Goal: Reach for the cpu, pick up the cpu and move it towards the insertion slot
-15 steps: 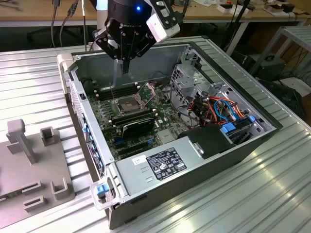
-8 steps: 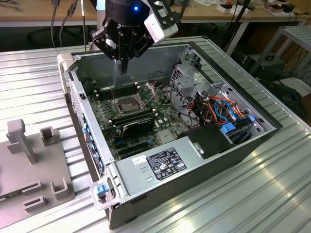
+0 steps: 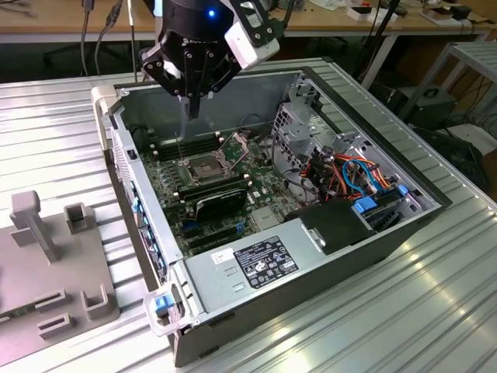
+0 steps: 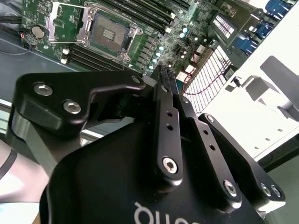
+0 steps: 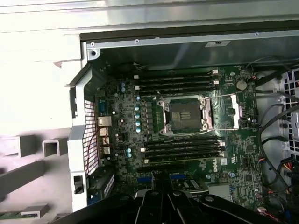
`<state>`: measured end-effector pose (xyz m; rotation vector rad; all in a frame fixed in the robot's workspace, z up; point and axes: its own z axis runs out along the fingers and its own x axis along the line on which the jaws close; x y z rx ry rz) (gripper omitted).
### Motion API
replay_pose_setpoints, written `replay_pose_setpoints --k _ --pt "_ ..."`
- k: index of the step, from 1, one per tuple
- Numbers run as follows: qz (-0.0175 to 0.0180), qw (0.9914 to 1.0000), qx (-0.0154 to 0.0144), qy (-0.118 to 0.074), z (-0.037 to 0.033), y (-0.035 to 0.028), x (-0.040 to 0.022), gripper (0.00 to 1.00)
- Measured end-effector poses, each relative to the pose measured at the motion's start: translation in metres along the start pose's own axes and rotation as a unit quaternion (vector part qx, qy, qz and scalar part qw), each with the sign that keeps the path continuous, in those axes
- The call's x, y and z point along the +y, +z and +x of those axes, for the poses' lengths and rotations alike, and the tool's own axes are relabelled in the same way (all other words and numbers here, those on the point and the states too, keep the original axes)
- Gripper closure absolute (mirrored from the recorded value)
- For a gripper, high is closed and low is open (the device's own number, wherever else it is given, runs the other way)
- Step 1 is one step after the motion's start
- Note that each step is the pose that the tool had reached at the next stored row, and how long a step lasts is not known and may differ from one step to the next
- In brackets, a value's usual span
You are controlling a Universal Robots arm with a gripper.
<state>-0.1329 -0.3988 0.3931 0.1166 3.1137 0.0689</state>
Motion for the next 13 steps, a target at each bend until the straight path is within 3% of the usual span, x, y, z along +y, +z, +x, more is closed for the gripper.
replay_pose_setpoints --k 13 --pt "0.0 1.0 0.0007 0.0 0.011 -0.0001 -0.0008 0.89"
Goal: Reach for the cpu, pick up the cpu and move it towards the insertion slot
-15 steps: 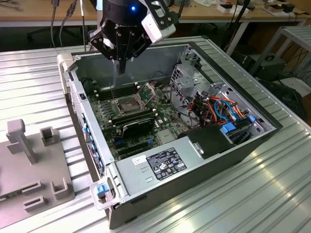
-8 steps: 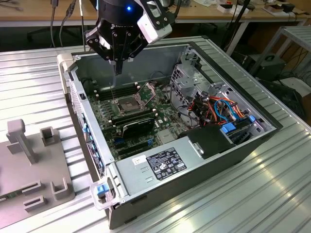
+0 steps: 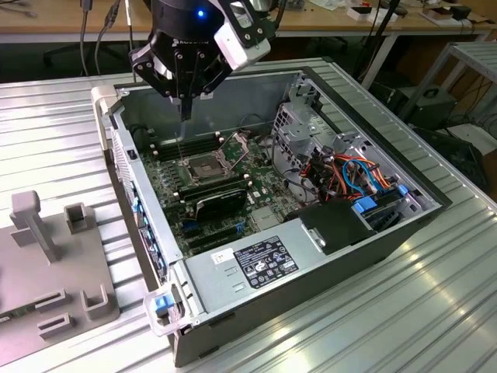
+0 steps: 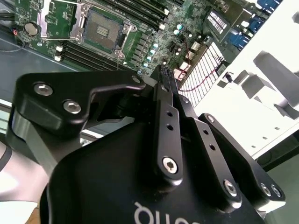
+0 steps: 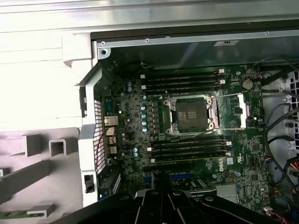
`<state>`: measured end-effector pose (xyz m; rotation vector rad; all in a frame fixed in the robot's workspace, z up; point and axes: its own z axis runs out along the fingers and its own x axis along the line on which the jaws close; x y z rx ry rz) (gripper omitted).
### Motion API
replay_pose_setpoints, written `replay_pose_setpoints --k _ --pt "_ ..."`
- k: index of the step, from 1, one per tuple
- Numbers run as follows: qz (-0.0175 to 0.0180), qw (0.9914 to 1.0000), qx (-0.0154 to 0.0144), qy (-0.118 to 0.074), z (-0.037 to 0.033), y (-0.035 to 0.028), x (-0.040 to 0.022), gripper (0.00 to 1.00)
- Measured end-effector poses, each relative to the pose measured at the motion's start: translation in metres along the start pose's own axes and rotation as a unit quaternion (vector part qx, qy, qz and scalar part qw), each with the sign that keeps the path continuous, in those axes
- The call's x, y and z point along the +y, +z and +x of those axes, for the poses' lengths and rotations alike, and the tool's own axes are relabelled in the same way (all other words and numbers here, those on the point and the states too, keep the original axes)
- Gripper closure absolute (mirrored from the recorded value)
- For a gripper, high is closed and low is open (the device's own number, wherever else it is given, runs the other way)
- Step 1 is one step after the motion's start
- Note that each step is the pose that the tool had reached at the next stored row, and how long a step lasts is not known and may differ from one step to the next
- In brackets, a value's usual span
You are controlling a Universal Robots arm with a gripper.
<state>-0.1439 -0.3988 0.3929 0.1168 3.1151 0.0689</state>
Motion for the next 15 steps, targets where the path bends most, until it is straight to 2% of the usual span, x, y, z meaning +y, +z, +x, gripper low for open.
replay_pose_setpoints --k 15 --pt "0.0001 1.0 0.0015 0.0 0.0121 0.0001 -0.0009 0.89"
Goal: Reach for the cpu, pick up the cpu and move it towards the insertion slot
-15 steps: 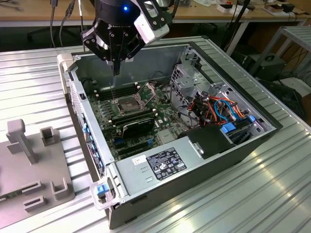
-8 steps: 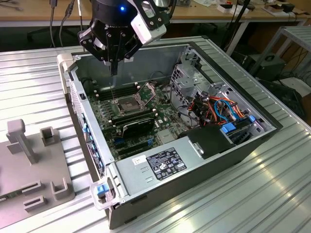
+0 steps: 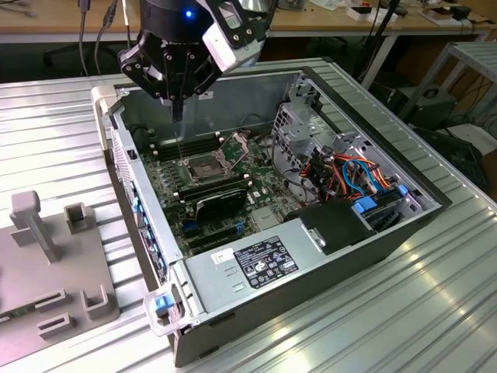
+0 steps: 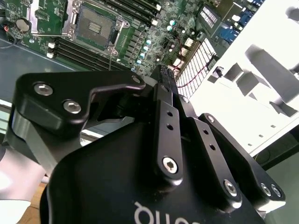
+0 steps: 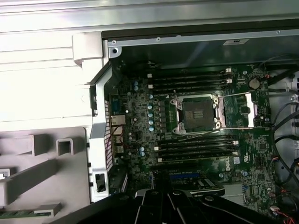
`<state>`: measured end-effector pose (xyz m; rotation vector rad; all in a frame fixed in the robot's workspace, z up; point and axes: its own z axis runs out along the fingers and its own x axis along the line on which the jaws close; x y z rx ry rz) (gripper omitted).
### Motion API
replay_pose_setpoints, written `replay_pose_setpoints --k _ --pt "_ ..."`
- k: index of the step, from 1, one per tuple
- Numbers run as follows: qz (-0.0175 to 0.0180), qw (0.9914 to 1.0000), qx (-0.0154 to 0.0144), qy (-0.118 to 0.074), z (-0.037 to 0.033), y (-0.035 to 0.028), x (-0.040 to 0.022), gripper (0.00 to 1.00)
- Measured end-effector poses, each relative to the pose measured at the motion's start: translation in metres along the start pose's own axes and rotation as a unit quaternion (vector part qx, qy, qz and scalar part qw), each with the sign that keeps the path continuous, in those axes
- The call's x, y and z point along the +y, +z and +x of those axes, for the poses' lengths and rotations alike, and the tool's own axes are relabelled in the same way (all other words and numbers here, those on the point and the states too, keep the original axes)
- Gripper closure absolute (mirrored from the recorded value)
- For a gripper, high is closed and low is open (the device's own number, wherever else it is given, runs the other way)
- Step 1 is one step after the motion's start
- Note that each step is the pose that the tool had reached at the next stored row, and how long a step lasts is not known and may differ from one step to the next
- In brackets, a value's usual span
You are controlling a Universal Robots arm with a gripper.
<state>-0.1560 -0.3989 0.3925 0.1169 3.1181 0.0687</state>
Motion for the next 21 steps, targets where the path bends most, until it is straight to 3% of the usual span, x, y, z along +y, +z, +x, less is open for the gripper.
replay_pose_setpoints --k 21 --pt "0.0002 1.0 0.003 0.0 0.0194 0.0003 -0.0014 0.89"
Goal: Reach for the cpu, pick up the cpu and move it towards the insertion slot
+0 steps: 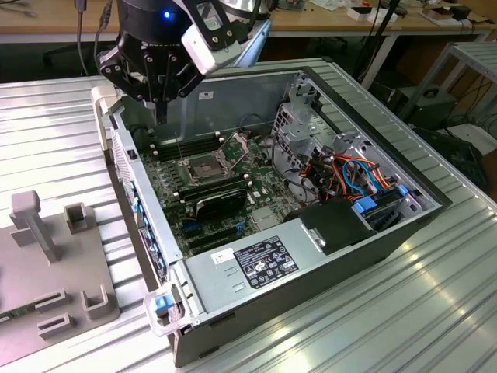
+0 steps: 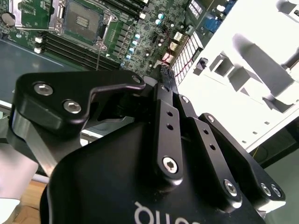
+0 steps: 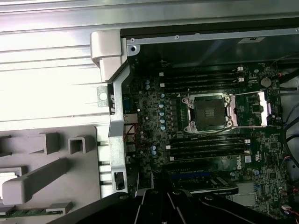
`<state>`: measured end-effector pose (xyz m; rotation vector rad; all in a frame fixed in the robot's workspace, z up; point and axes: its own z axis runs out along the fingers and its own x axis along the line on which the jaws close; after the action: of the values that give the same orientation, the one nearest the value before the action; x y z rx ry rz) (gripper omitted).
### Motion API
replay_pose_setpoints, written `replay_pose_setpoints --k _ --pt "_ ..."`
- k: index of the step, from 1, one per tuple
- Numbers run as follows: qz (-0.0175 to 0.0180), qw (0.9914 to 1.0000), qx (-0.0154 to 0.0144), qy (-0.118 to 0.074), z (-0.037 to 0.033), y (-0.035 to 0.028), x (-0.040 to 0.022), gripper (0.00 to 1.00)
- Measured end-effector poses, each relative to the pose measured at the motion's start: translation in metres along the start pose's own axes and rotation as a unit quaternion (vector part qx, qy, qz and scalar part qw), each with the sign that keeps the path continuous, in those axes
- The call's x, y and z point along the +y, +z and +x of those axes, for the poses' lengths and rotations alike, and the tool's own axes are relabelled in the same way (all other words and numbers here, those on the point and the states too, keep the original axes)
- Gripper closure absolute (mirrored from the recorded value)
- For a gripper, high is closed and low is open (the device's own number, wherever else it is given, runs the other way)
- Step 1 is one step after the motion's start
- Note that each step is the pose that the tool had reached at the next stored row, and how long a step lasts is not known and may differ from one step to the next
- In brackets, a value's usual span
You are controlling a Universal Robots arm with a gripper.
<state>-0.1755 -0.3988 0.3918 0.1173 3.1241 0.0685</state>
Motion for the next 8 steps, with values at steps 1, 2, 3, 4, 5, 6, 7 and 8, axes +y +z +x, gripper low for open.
replay_pose_setpoints --k 1,2,3,4,5,6,7,8 --pt "0.0 1.0 0.0002 0.0 0.0008 0.0 -0.0001 0.89" --pt "0.0 1.0 0.0003 0.0 0.0016 0.0 -0.0002 0.89" --pt "0.0 1.0 0.0005 0.0 0.0028 0.0 -0.0002 0.89" --pt "0.0 1.0 0.0006 0.0 0.0035 0.0001 -0.0003 0.89" --pt "0.0 1.0 0.0007 0.0 0.0043 0.0001 -0.0003 0.89" --pt "0.0001 1.0 0.001 0.0 0.0051 0.0001 -0.0004 0.89" --pt "0.0001 1.0 0.0012 0.0 0.0056 0.0001 -0.0004 0.89" --pt "0.0001 1.0 0.0015 0.0 0.0066 0.0001 -0.0005 0.89"
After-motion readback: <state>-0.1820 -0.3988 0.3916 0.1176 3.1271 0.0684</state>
